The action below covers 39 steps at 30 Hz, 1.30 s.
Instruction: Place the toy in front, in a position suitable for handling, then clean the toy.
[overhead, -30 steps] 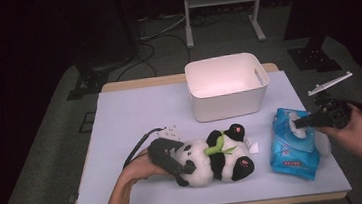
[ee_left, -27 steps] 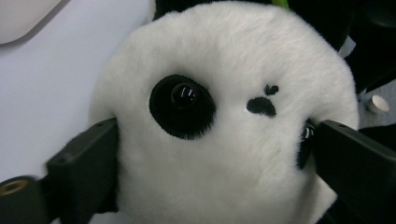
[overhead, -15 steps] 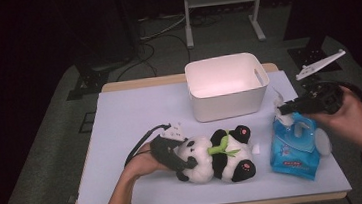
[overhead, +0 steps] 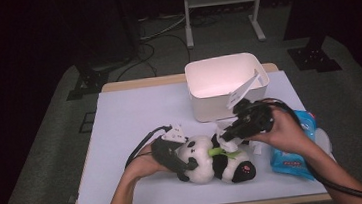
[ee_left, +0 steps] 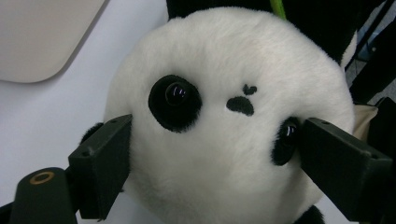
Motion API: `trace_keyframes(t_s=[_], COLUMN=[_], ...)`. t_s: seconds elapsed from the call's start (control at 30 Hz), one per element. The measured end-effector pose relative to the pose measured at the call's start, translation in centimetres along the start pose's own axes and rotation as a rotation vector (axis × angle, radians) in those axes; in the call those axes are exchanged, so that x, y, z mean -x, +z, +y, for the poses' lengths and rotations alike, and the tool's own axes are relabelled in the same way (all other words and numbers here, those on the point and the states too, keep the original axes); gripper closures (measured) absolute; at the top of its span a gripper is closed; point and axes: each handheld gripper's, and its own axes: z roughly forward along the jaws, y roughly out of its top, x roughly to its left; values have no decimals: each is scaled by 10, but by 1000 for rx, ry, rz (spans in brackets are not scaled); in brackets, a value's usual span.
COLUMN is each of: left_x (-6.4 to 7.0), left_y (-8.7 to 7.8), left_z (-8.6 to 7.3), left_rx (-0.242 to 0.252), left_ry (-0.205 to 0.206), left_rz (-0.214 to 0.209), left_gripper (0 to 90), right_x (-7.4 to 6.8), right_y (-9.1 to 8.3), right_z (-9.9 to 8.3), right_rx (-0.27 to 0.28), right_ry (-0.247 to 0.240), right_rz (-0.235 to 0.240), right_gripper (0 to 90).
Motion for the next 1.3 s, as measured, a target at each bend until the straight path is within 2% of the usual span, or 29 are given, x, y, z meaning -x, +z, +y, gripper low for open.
trace_keyframes(t_s=[0.07, 0.13, 0.2, 0.23, 0.3, 0.37, 0.47, 0.53, 0.6, 0.73, 0.83, 0.97, 1.1, 1.3], left_x=[1, 2, 2, 1, -1, -3, -8, -11, -13, -14, -11, -9, -9, -10], left_y=[0, -1, -1, -1, -2, -4, -10, -14, -16, -5, 4, 4, 4, 4], left_z=[-1, -1, -2, -2, -2, -2, -2, -3, -5, -5, -3, -3, -4, -5], left_rx=[-10, -12, -11, -8, -6, 1, 10, 16, 24, 0, -13, -12, -22, -17], left_ry=[12, 6, 8, -2, -15, -32, -57, -75, -82, -90, -75, -70, -68, -66], left_rz=[-5, -5, -9, -12, -23, -29, -31, -15, -23, -74, -66, -50, -52, -55], left_gripper=[117, 117, 109, 104, 92, 84, 77, 64, 64, 63, 34, 45, 47, 57], right_x=[1, 3, 6, 6, 10, 13, 18, 19, 19, 16, 13, 7, 2, 6], right_y=[17, 28, 31, 30, 29, 30, 29, 30, 32, 34, 33, 29, 38, 48], right_z=[-1, -4, -10, -13, -21, -30, -42, -45, -46, -52, -57, -48, -24, -2], right_rx=[-50, -104, -104, -110, -105, -133, -122, -123, -121, -102, -80, -66, -108, -105], right_ry=[12, 9, 21, 23, 38, 55, 81, 88, 90, 106, 118, 103, 50, 12], right_rz=[20, -6, 7, -4, 4, 2, 18, 18, 20, 17, 9, -12, -30, -9], right_gripper=[843, 843, 843, 843, 843, 843, 843, 843, 842, 842, 840, 839, 840, 841])
